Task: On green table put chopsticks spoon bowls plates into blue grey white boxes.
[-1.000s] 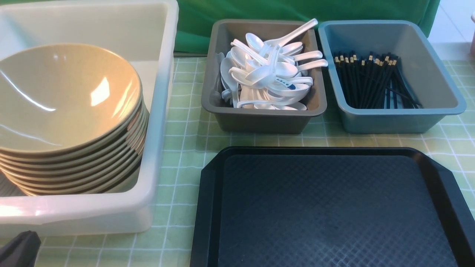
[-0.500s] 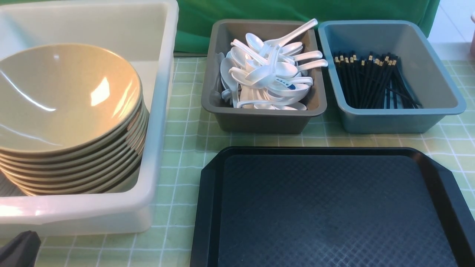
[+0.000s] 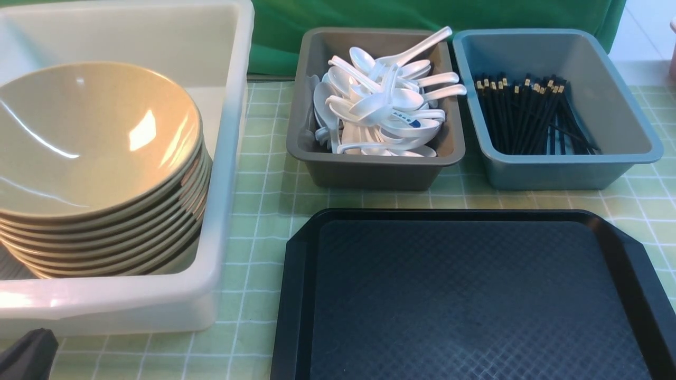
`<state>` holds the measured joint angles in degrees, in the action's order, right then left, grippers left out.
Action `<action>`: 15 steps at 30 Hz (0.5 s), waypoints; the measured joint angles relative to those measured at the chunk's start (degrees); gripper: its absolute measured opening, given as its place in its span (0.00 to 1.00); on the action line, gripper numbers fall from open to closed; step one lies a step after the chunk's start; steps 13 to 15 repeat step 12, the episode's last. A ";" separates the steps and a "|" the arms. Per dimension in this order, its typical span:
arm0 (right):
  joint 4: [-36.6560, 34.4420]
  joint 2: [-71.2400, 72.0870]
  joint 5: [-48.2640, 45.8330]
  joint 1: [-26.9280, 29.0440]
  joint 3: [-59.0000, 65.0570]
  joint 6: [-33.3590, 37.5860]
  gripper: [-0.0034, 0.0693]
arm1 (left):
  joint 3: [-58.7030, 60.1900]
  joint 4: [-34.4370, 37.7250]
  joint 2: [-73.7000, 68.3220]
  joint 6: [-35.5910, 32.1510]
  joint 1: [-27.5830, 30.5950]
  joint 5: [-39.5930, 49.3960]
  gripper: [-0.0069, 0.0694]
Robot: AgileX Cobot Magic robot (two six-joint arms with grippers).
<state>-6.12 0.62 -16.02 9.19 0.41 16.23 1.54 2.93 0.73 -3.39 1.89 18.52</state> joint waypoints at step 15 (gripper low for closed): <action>0.00 0.00 0.00 0.00 0.00 0.00 0.35 | 0.00 0.00 0.00 0.00 0.00 0.00 0.09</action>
